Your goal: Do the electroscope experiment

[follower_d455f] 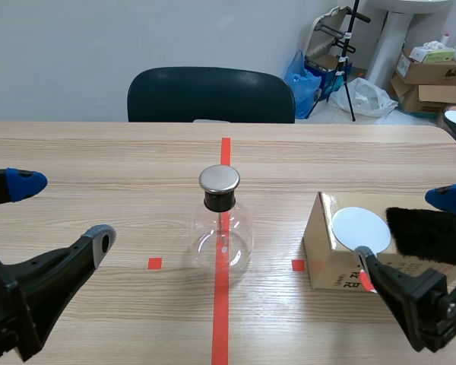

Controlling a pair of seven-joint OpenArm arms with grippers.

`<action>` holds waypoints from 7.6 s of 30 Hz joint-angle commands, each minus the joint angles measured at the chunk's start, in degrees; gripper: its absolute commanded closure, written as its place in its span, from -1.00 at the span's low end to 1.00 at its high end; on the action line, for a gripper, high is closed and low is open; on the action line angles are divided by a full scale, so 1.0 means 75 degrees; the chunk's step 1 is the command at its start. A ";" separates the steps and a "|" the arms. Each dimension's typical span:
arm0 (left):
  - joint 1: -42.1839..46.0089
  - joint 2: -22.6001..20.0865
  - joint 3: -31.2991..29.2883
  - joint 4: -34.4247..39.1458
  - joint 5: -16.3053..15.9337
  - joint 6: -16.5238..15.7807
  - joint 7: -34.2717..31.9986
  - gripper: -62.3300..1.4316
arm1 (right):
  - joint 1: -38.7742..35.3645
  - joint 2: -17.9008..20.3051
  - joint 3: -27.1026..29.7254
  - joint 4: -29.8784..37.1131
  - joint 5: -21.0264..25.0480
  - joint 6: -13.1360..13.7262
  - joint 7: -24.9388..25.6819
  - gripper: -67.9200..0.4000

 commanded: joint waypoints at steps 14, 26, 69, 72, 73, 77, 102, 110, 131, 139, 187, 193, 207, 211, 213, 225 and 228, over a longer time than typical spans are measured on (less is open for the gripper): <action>0.0038 0.0038 0.0000 0.0149 -0.0070 -0.0006 -0.0102 -1.00 | -0.1507 -0.0259 0.0087 0.0565 -0.4068 -0.1014 0.1702 -1.00; 0.0035 0.0038 0.0000 0.0149 -0.0070 -0.0006 -0.0105 -1.00 | -0.1789 -0.1556 -0.0061 0.0507 -0.7303 -0.2122 0.2046 -1.00; 0.0035 0.0038 0.0000 0.0149 -0.0070 -0.0006 -0.0105 -1.00 | 0.1265 -0.1993 -0.3013 -0.3512 -1.1144 -0.7487 -0.0565 -1.00; 0.0035 0.0038 0.0000 0.0149 -0.0070 -0.0006 -0.0105 -1.00 | 0.1288 -0.1990 -0.3013 -0.3512 -1.1144 -0.7487 -0.0568 -1.00; 0.0035 0.0038 0.0000 0.0149 -0.0070 -0.0006 -0.0105 -1.00 | 0.1288 -0.1990 -0.3013 -0.3512 -1.1144 -0.7487 -0.0568 -1.00; 0.0035 0.0038 0.0000 0.0149 -0.0070 -0.0006 -0.0105 -1.00 | 0.1288 -0.1990 -0.3013 -0.3512 -1.1144 -0.7487 -0.0562 -1.00; 0.0035 0.0038 0.0000 0.0149 -0.0070 -0.0006 -0.0105 -1.00 | 0.1285 -0.1993 -0.3010 -0.3512 -1.1144 -0.7487 -0.0825 0.79; 0.0035 0.0038 0.0000 0.0149 -0.0070 -0.0006 -0.0105 -1.00 | 0.1285 -0.1990 -0.3010 -0.3512 -1.1147 -0.7487 -0.0796 0.96; 0.0035 0.0038 0.0000 0.0149 -0.0070 -0.0006 -0.0105 -1.00 | 0.1285 -0.1988 -0.3010 -0.3512 -1.1147 -0.7484 -0.0796 0.96; 0.0035 0.0038 0.0000 0.0149 -0.0070 -0.0006 -0.0105 -1.00 | 0.1285 -0.1988 -0.3010 -0.3512 -1.1147 -0.7484 -0.0793 0.96; 0.0035 0.0038 0.0000 0.0149 -0.0070 -0.0006 -0.0105 -1.00 | 0.1282 -0.1988 -0.3010 -0.3512 -1.1147 -0.7484 -0.0796 0.96; 0.0035 0.0038 0.0000 0.0149 -0.0070 -0.0006 -0.0105 -1.00 | 0.1282 -0.1988 -0.3010 -0.3512 -1.1147 -0.7484 -0.0793 0.96; 0.0035 0.0038 0.0000 0.0149 -0.0070 -0.0006 -0.0105 -1.00 | 0.1282 -0.1988 -0.3010 -0.3512 -1.1147 -0.7481 -0.0793 0.96; 0.0035 0.0038 0.0000 0.0149 -0.0070 -0.0006 -0.0105 -1.00 | 0.1282 -0.1988 -0.3010 -0.3512 -1.1147 -0.7481 -0.0793 0.96; 0.0035 0.0038 0.0000 0.0149 -0.0070 -0.0006 -0.0105 -1.00 | 0.1282 -0.1988 -0.3010 -0.3512 -1.1147 -0.7481 -0.0793 0.96; 0.0035 0.0038 0.0000 0.0149 -0.0070 -0.0009 -0.0105 -1.00 | 0.1282 -0.1990 -0.3010 -0.3506 -1.1325 -0.7487 -0.0906 0.96; 0.0035 0.0035 0.0000 0.0149 -0.0070 -0.0009 -0.0105 -1.00 | 0.1282 -0.1990 -0.3010 -0.3450 -1.1523 -0.7554 -0.0982 0.96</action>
